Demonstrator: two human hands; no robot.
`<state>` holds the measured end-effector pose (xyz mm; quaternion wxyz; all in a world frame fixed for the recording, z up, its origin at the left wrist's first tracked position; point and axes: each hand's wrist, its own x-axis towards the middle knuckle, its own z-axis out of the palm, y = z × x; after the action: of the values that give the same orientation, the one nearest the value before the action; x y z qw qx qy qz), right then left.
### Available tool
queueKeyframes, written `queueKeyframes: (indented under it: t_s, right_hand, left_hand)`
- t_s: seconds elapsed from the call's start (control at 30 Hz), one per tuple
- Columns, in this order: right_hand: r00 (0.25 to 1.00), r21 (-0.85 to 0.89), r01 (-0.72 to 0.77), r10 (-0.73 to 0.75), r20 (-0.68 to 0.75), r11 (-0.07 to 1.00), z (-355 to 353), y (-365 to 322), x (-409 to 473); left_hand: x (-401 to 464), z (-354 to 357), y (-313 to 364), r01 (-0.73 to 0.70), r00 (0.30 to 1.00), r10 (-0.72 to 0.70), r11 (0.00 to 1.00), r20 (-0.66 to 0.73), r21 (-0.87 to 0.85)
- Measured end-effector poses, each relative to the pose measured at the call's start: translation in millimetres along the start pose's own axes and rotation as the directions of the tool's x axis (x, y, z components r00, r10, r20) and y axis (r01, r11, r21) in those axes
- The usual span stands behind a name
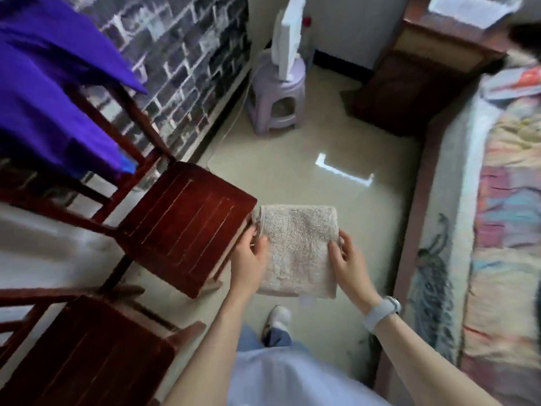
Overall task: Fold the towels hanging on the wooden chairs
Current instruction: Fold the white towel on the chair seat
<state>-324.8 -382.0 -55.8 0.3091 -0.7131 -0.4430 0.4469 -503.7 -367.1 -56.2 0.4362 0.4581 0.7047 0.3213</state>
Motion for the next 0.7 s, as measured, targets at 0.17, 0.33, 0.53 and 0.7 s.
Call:
queueKeyframes:
  t_s: [0.17,0.33,0.53,0.7]
  right_hand:
    - [0.972,0.162,-0.09,0.122,-0.203,0.983,-81,10,42]
    - [0.968,0.379,-0.107,0.183,-0.171,0.919,-128,0,124]
    - [0.981,0.406,-0.068,0.136,-0.142,0.911,-192,-40,269]
    - [0.977,0.354,-0.037,0.108,-0.184,0.935,-257,-90,377]
  left_hand:
    - [43,81,73,-0.054,0.971,0.044,0.998,0.237,0.036]
    - [121,149,136,-0.105,0.958,0.078,0.991,0.277,0.085]
    - [250,228,222,-0.108,0.948,0.085,0.992,0.306,0.06]
    - [348,291,309,-0.178,0.928,0.143,0.981,0.344,0.072]
